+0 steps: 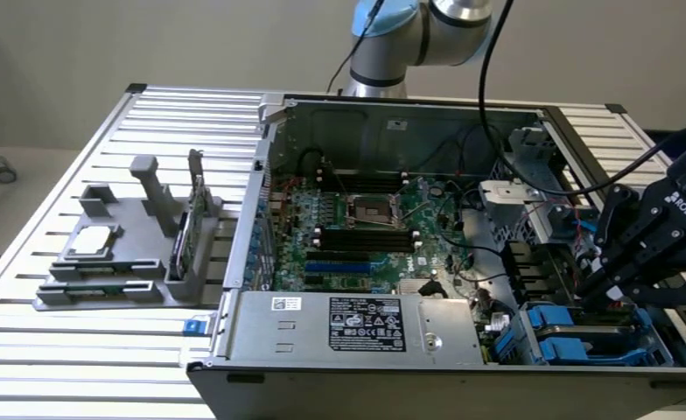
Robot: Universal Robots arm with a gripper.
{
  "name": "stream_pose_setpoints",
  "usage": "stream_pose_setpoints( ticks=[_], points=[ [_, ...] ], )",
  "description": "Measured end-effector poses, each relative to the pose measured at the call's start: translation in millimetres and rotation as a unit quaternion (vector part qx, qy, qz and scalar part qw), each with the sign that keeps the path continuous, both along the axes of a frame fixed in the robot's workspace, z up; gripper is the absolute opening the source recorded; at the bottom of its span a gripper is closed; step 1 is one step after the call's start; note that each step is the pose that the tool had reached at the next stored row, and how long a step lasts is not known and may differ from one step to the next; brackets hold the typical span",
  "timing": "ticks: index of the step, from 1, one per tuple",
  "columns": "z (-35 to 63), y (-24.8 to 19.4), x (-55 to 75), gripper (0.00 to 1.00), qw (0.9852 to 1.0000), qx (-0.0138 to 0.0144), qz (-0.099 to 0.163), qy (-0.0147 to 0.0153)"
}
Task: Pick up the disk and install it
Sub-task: 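Insert the second disk wire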
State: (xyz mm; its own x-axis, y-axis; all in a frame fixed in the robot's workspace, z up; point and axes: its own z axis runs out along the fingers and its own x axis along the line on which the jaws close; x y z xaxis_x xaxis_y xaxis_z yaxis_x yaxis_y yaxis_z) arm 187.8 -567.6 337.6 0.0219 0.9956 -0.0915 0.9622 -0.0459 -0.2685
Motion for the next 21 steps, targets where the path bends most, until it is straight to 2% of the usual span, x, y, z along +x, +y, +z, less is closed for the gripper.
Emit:
stream_pose_setpoints(
  ticks=[4, 11, 17, 21],
  points=[
    [0.1, 0.0, -0.7, 0.16, 1.0000, 0.0008, 0.000, -0.0078],
    [0.0, -1.2, -3.8, 0.16, 0.9997, 0.0022, 0.000, -0.0236],
    [0.0, -3.8, -8.5, 0.16, 0.9994, 0.0029, 0.000, -0.0352],
    [0.0, -5.2, -11.6, 0.16, 0.9991, 0.0033, 0.000, -0.0417]
  ],
)
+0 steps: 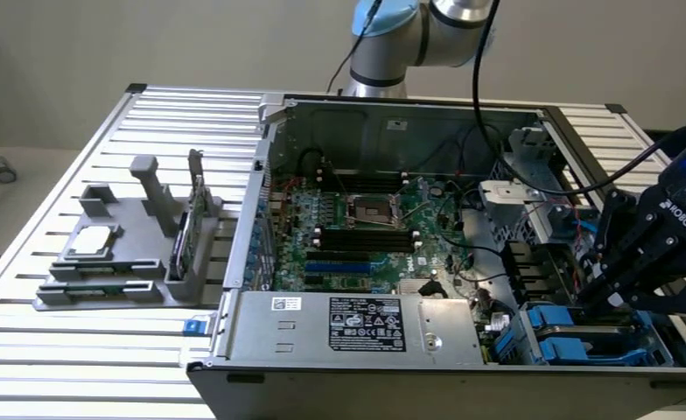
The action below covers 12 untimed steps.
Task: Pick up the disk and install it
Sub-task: 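Insert the second disk wire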
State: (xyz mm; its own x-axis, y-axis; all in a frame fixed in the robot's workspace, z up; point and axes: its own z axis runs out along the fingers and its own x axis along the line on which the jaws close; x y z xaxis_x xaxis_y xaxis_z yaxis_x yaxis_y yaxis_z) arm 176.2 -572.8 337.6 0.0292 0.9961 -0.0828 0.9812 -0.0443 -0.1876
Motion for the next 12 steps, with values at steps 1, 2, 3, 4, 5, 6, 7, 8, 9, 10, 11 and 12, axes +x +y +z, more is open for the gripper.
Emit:
stream_pose_setpoints(
  ticks=[1, 2, 3, 4, 5, 6, 7, 8, 9, 10, 11, 12],
  points=[
    [0.0, 0.0, -0.6, 0.16, 1.0000, 0.0001, 0.000, -0.0013],
    [0.0, 0.0, -1.1, 0.16, 1.0000, 0.0000, 0.000, -0.0022],
    [0.0, 0.0, -1.7, 0.16, 1.0000, 0.0000, 0.000, -0.0031],
    [0.1, 0.0, -2.1, 0.16, 1.0000, 0.0001, 0.000, -0.0040],
    [0.3, 0.0, -2.5, 0.16, 1.0000, 0.0000, 0.000, -0.0047],
    [0.4, 0.0, -2.8, 0.16, 1.0000, 0.0000, 0.000, -0.0053],
    [0.6, 0.0, -2.9, 0.16, 1.0000, 0.0000, 0.000, -0.0058],
    [0.9, 0.0, -3.0, 0.16, 1.0000, 0.0001, 0.000, -0.0062],
    [1.3, 0.0, -3.1, 0.16, 1.0000, 0.0000, 0.000, -0.0067],
    [1.7, 0.0, -3.2, 0.16, 1.0000, 0.0001, 0.000, -0.0070],
    [1.7, 0.0, -3.3, 0.16, 1.0000, 0.0001, 0.000, -0.0074],
    [1.8, 0.0, -3.4, 0.16, 1.0000, 0.0002, 0.000, -0.0081]
  ],
)
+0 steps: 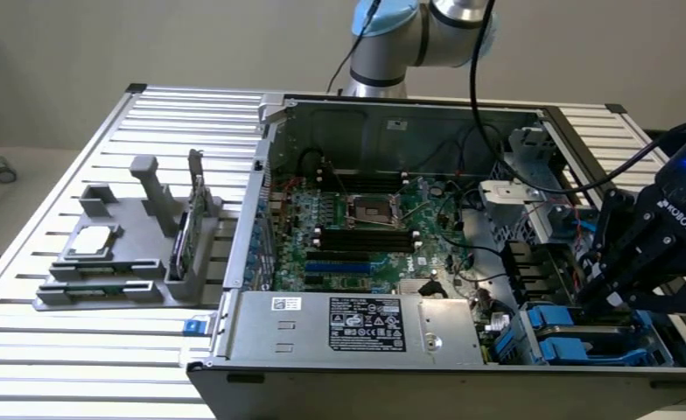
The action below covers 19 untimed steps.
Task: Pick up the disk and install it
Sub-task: 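Insert the second disk wire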
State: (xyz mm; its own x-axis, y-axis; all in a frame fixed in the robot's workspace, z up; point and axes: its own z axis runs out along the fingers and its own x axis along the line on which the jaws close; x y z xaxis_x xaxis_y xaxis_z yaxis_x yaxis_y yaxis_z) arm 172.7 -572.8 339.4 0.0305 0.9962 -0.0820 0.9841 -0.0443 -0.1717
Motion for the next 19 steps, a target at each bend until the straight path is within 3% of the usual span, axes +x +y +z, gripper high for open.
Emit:
stream_pose_setpoints(
  ticks=[15, 19],
  points=[
    [0.1, 0.0, -6.7, 0.16, 0.9998, 0.0009, 0.000, -0.0195],
    [0.1, 0.0, -7.4, 0.16, 0.9997, 0.0010, 0.000, -0.0230]
  ],
)
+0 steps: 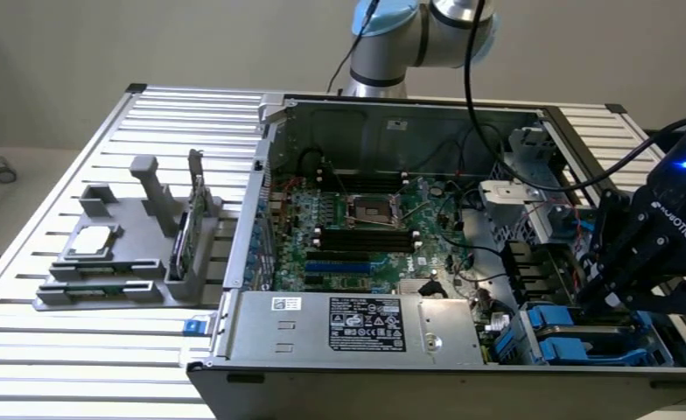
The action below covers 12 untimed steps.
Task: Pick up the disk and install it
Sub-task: 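Insert the second disk wire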
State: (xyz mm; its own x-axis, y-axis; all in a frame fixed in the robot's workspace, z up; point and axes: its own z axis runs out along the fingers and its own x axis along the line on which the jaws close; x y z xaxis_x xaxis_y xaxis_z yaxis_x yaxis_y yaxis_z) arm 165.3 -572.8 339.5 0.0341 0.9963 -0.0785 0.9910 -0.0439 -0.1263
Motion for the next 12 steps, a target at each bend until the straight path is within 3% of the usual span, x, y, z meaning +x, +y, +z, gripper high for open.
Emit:
stream_pose_setpoints(
  ticks=[4, 12],
  points=[
    [0.0, 0.0, -1.0, 0.16, 1.0000, 0.0003, 0.000, -0.0033],
    [0.0, 0.2, -3.4, 0.16, 1.0000, 0.0006, 0.000, -0.0067]
  ],
)
